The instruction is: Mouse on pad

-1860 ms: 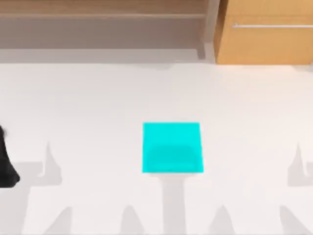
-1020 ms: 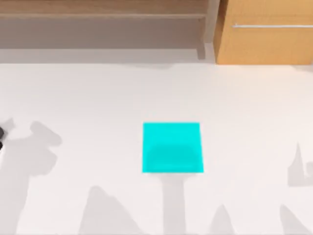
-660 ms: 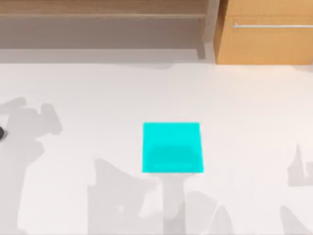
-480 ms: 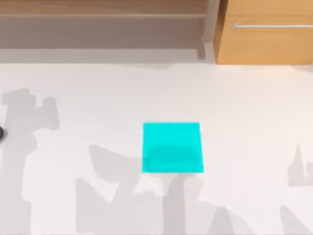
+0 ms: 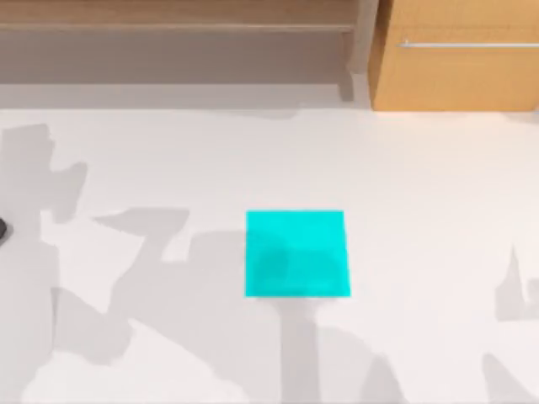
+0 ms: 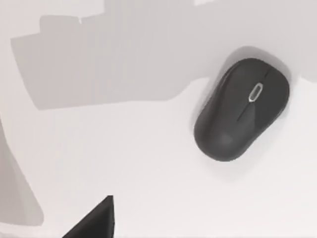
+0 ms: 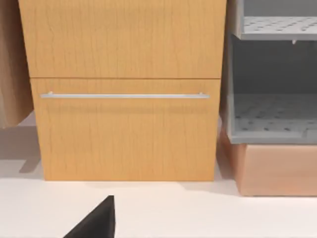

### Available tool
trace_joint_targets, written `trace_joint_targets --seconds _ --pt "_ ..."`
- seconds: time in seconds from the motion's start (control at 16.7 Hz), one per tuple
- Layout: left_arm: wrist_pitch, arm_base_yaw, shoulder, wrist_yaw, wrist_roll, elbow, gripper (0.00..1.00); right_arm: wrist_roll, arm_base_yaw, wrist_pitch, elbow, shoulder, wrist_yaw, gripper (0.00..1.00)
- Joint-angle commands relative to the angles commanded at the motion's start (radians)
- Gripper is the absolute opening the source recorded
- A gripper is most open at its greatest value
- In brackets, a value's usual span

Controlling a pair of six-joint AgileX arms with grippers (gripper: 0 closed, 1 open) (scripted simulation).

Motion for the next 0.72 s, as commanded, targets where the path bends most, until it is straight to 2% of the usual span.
trace_joint_targets --seconds 0.36,0.54,0.72 --pt "-0.197 0.030 0.318 -0.023 0.360 0.254 1.00 0.000 0.000 0.000 0.000 0.000 0.000 1.00" --pt "-0.260 0.031 0.406 -0.031 0.463 0.351 1.00 0.000 0.000 0.000 0.000 0.000 0.000 1.00" --pt "-0.278 0.030 0.431 -0.035 0.497 0.392 1.00 0.000 0.000 0.000 0.000 0.000 0.000 1.00"
